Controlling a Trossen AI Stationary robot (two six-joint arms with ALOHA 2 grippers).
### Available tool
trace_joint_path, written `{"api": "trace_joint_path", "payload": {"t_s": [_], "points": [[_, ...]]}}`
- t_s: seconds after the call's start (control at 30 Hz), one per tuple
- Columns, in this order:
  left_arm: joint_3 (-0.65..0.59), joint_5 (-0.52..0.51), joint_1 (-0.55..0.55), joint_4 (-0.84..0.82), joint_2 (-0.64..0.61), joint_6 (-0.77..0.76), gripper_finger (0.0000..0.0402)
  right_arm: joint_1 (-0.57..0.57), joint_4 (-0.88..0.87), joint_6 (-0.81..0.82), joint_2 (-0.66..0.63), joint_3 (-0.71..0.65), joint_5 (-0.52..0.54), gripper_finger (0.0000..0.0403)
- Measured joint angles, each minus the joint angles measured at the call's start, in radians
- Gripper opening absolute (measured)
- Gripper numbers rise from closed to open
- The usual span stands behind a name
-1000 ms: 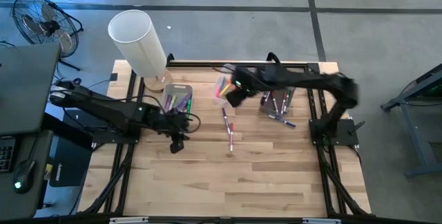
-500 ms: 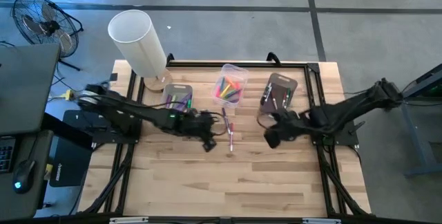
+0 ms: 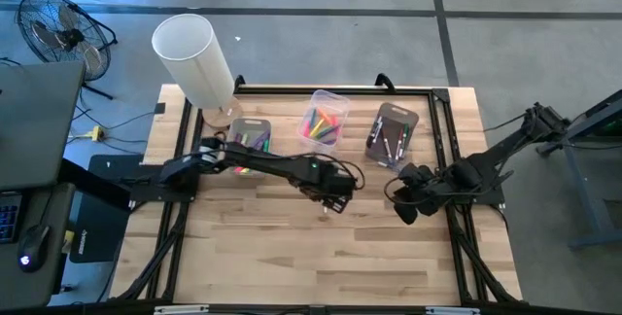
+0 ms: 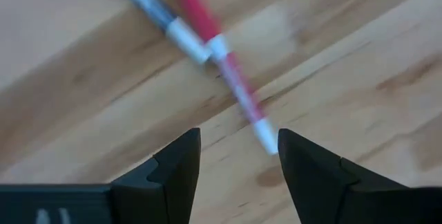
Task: Pick & Place Markers
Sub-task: Put the pink highlighter into the black bin
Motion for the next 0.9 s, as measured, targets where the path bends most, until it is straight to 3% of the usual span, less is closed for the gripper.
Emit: {"api": "trace_joint_path", "payload": {"t_s": [0.6, 0.73, 0.9], "points": [[0.02, 0.116, 0.009, 0.115, 0.135, -0.14, 0.0179, 0.012, 0.007, -0.115, -0.071, 0.0, 0.004, 0.0112], [0.018, 0.108, 0.001, 0.124, 0.135, -0.162, 0.014, 0.012, 0.011, -0.139, -0.071, 0.0, 0.008, 0.0112], [0.018, 0.107, 0.001, 0.114, 0.136, -0.145, 0.0051, 0.012, 0.012, -0.158, -0.071, 0.0, 0.018, 0.0112]]}}
